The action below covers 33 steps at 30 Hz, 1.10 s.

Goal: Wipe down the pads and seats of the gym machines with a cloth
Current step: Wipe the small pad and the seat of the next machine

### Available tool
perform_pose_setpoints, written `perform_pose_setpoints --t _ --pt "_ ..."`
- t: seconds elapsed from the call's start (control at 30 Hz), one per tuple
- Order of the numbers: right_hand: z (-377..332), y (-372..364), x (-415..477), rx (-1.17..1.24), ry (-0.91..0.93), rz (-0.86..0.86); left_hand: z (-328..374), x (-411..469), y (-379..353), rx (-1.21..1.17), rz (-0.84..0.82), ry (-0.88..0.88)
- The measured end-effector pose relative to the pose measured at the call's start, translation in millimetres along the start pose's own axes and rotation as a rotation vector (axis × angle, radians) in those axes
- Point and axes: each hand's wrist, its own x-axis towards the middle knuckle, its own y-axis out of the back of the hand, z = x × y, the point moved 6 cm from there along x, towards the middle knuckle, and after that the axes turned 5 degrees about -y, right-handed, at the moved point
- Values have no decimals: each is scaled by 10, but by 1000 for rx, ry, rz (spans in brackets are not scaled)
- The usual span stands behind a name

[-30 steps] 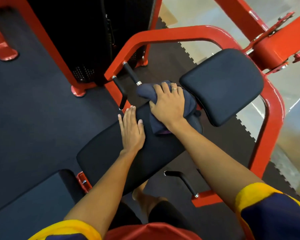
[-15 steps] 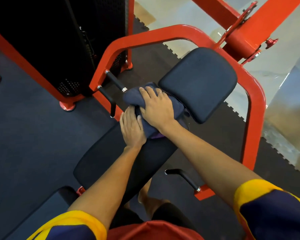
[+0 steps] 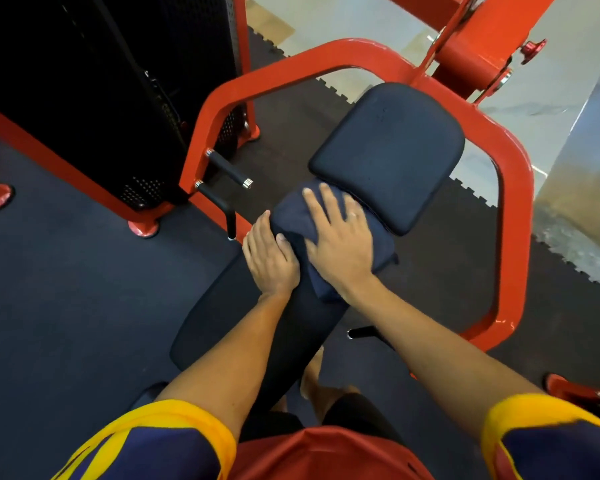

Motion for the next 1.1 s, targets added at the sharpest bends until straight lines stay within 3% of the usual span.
perform_pose_setpoints --t 0.13,0.5,0.77,0.97,1.1 --pt "-175 -9 301 -11 26 -75 -34 1 -21 9 2 24" --pt "427 -6 -512 89 -257 82 7 -8 -26 0 -30 -5" --pt "103 -45 -81 0 -78 49 -3 14 -19 1 -33 2" --pt "309 -186 -816 137 -325 207 -1 14 -34 7 -39 -3" --pt "160 -494 -1261 390 -434 220 -20 10 -45 12 -42 11"
